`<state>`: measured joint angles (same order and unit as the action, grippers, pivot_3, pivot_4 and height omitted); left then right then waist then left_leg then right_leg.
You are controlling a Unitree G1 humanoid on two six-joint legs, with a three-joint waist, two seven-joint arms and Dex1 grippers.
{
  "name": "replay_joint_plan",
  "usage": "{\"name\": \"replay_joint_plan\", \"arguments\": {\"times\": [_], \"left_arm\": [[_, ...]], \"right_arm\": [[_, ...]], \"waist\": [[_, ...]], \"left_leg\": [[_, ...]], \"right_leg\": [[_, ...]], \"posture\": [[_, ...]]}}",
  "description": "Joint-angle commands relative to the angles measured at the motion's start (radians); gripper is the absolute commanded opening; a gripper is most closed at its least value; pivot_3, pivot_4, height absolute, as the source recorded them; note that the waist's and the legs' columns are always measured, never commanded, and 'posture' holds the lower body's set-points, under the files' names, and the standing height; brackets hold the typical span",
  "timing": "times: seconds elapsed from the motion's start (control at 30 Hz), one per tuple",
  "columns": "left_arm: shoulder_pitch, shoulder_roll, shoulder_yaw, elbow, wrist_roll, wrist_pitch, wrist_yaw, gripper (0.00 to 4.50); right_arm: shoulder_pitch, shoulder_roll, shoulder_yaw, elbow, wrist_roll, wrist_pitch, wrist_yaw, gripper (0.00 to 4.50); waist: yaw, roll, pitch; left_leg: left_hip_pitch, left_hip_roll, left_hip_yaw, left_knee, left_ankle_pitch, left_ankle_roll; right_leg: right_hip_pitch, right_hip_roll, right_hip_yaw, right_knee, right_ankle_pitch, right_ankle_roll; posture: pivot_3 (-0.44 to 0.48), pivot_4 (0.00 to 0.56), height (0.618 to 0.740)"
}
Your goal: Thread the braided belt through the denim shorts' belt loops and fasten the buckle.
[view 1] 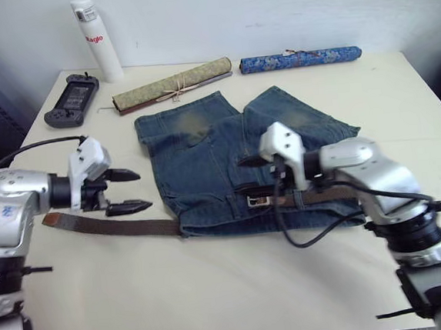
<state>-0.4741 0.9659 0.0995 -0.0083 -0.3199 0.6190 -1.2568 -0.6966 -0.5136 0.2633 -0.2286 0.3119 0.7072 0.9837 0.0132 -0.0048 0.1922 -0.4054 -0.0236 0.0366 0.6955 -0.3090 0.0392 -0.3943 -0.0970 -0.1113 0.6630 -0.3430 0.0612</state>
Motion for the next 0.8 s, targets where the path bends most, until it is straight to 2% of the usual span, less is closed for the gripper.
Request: {"name": "replay_joint_plan", "arguments": {"times": [0.03, 0.13, 0.23, 0.3, 0.37, 0.6, 0.8], "left_arm": [[0.044, 0.036, 0.02, -0.065, -0.018, -0.053, -0.021, 4.5], [0.084, 0.058, 0.023, -0.097, -0.039, -0.062, -0.052, 4.5], [0.094, 0.078, 0.015, -0.095, -0.031, -0.075, -0.062, 4.5], [0.062, 0.091, 0.004, -0.03, 0.003, -0.087, -0.042, 4.5], [0.042, 0.094, -0.004, 0.003, 0.016, -0.098, -0.029, 4.5], [0.012, 0.08, -0.034, 0.035, 0.022, -0.118, -0.021, 4.5], [-0.004, 0.079, -0.059, 0.066, 0.022, -0.133, -0.046, 4.5]], "right_arm": [[-0.04, 0.083, 0.071, -0.002, -0.021, -0.02, -0.038, 1.32], [-0.07, 0.17, 0.15, 0.079, -0.063, -0.054, -0.058, 0.02], [-0.089, 0.211, 0.193, 0.156, -0.105, -0.104, -0.059, 0.02], [-0.072, 0.246, 0.252, 0.276, -0.147, -0.189, -0.038, 0.02], [-0.048, 0.27, 0.276, 0.319, -0.142, -0.223, 0.0, 0.02], [0.036, 0.249, 0.342, 0.309, -0.15, -0.18, 0.096, 0.02], [0.035, 0.225, 0.323, 0.316, -0.14, -0.206, 0.149, 0.02]], "waist": [[0.002, 0.0, 0.0], [-0.009, 0.0, 0.0], [-0.018, 0.0, 0.0], [-0.019, 0.0, 0.0], [-0.017, 0.0, 0.0], [-0.02, 0.0, 0.0], [-0.02, 0.0, 0.0]], "left_leg": [[0.0, 0.0, 0.0, 0.0, 0.0, 0.0], [0.0, -0.001, 0.0, -0.001, 0.0, 0.001], [0.0, -0.001, 0.0, -0.002, 0.0, 0.001], [0.0, -0.001, 0.001, -0.002, 0.0, 0.001], [0.0, -0.001, 0.001, -0.002, 0.0, 0.001], [0.0, -0.001, 0.001, -0.002, 0.0, 0.001], [0.0, -0.001, 0.001, -0.002, 0.0, 0.001]], "right_leg": [[0.0, 0.0, 0.0, 0.0, 0.0, 0.0], [-0.001, 0.0, 0.0, 0.0, 0.0, 0.0], [-0.002, 0.0, 0.0, 0.001, 0.0, 0.0], [-0.002, 0.0, 0.0, 0.002, 0.0, 0.0], [-0.002, 0.001, 0.0, 0.004, 0.0, 0.0], [-0.003, 0.001, 0.001, 0.008, 0.0, 0.0], [-0.003, 0.001, 0.001, 0.008, 0.0, 0.0]], "posture": [[0.0, 0.15, 0.686], [0.0, 0.15, 0.686], [0.0, 0.15, 0.686], [0.0, 0.15, 0.686], [0.0, 0.15, 0.686], [0.0, 0.15, 0.686], [0.0, 0.15, 0.686]]}}
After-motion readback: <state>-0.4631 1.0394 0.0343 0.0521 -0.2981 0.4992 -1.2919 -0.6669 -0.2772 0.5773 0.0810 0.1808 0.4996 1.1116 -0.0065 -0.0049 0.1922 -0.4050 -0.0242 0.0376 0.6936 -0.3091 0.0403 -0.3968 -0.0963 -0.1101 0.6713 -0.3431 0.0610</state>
